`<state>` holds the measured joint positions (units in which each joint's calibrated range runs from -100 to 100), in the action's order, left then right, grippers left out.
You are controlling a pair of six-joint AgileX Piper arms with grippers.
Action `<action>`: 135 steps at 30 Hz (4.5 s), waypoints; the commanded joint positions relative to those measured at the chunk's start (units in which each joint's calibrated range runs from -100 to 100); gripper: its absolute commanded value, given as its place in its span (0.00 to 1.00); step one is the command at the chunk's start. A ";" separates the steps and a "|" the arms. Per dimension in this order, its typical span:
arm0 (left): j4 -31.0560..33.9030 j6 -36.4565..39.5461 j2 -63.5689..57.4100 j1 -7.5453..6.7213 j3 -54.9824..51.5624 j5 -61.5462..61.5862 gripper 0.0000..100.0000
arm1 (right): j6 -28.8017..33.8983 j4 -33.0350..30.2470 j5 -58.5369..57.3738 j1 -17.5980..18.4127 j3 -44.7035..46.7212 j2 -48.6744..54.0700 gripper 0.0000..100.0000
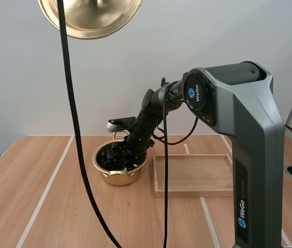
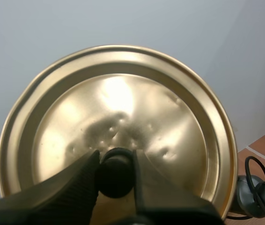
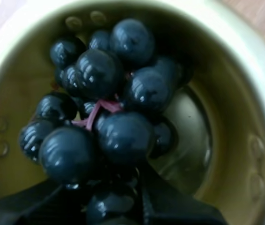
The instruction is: Open the pot, put the grape inside, and close it
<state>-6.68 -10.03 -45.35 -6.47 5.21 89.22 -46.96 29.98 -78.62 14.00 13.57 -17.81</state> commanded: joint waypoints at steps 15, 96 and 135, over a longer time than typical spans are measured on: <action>0.05 0.27 0.17 -0.15 0.46 -1.19 0.00 | -0.38 -0.76 0.09 0.01 0.02 -1.44 0.00; 3.04 2.54 0.17 -0.15 5.38 -3.93 0.00 | 6.45 -9.34 -2.73 -16.58 -9.44 31.38 0.94; 0.57 2.54 13.25 -0.15 -24.13 -18.42 0.00 | 14.58 -18.28 -3.56 -18.94 -8.21 62.41 0.93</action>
<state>-6.54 -8.05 -32.48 -6.47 -15.90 76.47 -32.73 12.04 -81.60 -4.73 4.44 42.94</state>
